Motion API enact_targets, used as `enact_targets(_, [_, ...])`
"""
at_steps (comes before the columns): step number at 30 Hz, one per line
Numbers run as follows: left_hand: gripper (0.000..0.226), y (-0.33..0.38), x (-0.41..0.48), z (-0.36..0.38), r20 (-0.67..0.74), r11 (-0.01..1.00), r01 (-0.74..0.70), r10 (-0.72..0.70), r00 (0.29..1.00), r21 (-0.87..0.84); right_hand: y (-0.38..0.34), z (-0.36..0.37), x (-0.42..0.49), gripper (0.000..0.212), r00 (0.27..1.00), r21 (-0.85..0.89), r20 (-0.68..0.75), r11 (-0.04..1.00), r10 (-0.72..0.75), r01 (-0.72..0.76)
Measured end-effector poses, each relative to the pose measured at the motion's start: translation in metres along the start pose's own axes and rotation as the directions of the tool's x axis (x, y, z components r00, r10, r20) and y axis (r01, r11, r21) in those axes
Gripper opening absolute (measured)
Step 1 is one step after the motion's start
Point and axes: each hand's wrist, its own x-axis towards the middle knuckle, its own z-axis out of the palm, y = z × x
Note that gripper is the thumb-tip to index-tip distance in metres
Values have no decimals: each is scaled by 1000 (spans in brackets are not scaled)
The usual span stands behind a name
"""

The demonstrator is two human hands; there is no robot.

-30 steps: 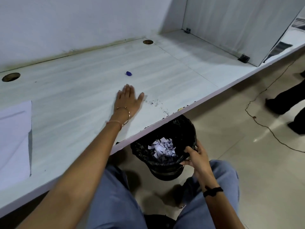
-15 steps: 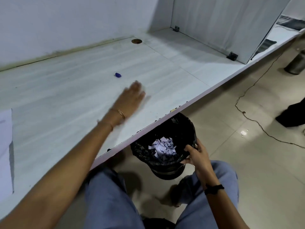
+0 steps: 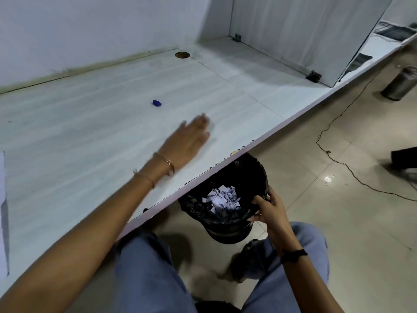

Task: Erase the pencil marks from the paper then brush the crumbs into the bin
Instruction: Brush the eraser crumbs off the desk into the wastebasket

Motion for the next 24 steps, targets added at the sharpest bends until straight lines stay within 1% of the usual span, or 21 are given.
enact_targets(1, [53,-22,11,-3,41,992,104,-107,993,73,0,1,1,42,1000,-1,4,1000,-2,2])
enact_targets(2, [52,-38,18,-2,83,968,167,-185,979,188,0,2,1,43,1000,2,6,1000,-5,5])
enact_targets(3, [53,-43,23,5,113,941,184,-224,968,285,-1,3,0,42,1000,8,5,1000,-6,6])
enact_targets(4, [55,-34,27,14,122,940,139,-185,975,312,-1,4,0,42,1000,15,1,1000,-8,8])
enact_targets(5, [57,-18,31,26,130,961,80,-118,984,263,-1,5,0,41,1000,23,-3,1000,-10,10])
enact_targets(6, [58,-6,26,40,162,991,-4,-17,987,132,-1,5,0,39,1000,30,-7,999,-11,11])
enact_targets(7, [58,16,21,47,187,998,-54,50,981,16,-2,5,0,38,1000,36,-10,999,-11,11])
enact_targets(8, [56,30,13,46,246,998,-70,68,967,-1,-3,5,1,37,1000,38,-12,999,-10,11])
enact_targets(9, [55,23,0,43,222,990,-109,87,971,88,-3,4,2,36,1000,38,-11,999,-11,12])
enact_targets(10, [59,24,-8,31,223,1000,-14,14,975,2,-4,3,2,36,1000,35,-6,999,-13,13])
enact_targets(11, [66,20,-9,15,163,990,112,-97,982,-87,-4,2,3,37,1000,29,-1,999,-14,14])
enact_targets(12, [84,6,-5,6,165,987,159,-156,974,-5,-3,1,4,38,1000,25,2,1000,-15,15])
enact_targets(13, [103,-11,0,-4,160,983,143,-161,974,118,-2,1,4,38,1000,20,1,1000,-16,16])
enact_targets(14, [87,-31,8,-11,195,965,226,-249,949,133,-2,1,5,39,1000,18,1,1000,-15,15])
enact_targets(15, [69,-51,19,-12,96,948,304,-312,945,92,-2,1,6,39,1000,21,0,1000,-13,13])
enact_targets(16, [62,-67,29,-13,42,944,311,-317,947,107,-2,1,7,39,1000,25,-1,1000,-10,10])
enact_targets(17, [61,-78,42,-18,5,928,341,-345,938,150,-2,1,10,39,1000,27,0,1000,-6,6])
enact_targets(18, [61,-89,46,-17,11,910,366,-375,927,193,-2,1,10,39,1000,26,-1,1000,1,-1])
enact_targets(19, [60,-106,52,-13,27,900,363,-380,925,242,-1,1,11,40,1000,24,-6,1000,9,-9])
enact_targets(24, [55,-117,77,-17,48,875,377,-409,911,304,4,-1,15,43,999,2,-23,1000,31,-31])
